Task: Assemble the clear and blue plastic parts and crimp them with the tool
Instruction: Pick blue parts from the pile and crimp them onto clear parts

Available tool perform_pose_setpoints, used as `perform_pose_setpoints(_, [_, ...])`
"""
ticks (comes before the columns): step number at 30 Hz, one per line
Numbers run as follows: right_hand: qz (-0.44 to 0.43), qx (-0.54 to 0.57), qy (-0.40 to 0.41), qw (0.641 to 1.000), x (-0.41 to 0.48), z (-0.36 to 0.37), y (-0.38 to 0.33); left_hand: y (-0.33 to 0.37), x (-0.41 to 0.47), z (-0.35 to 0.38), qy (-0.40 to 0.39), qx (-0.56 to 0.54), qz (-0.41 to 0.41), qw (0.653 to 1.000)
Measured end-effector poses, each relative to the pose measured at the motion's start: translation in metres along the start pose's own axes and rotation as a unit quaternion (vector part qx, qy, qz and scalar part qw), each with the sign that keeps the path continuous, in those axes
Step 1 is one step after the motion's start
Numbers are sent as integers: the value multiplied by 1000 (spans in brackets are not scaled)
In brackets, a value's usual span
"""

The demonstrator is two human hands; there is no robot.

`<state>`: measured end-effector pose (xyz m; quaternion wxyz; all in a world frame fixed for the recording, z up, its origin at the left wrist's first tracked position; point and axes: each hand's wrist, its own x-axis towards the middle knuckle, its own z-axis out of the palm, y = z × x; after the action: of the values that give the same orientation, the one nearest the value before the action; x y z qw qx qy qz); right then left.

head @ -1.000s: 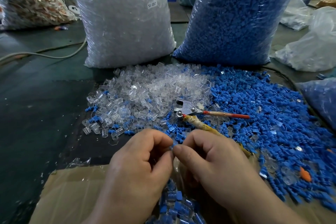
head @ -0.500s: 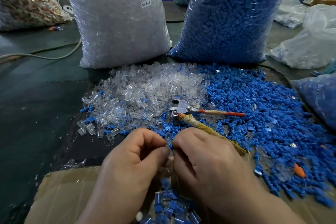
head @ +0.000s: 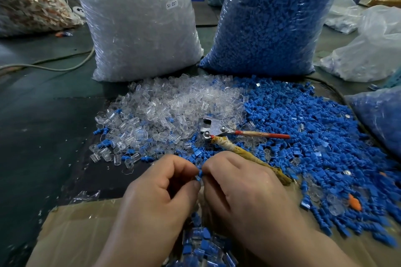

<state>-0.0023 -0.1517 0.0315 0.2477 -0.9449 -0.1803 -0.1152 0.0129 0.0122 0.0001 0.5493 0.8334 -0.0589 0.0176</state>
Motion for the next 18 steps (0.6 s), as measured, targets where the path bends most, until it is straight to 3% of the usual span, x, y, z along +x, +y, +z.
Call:
perform_pose_setpoints(3, [-13, -13, 11, 1000, -1, 0, 0, 2, 0, 0, 13, 10, 20, 1000])
perform_pose_setpoints(14, [-44, -27, 14, 999, 2, 0, -1, 3, 5, -6, 8, -94, -101, 990])
perform_pose_setpoints(16, [9, -69, 6, 998, 6, -1, 6, 2, 7, -9, 12, -102, -112, 988])
perform_pose_setpoints(18, [114, -129, -38, 984, 8, -5, 21, 1, 8, -11, 11, -111, -123, 986])
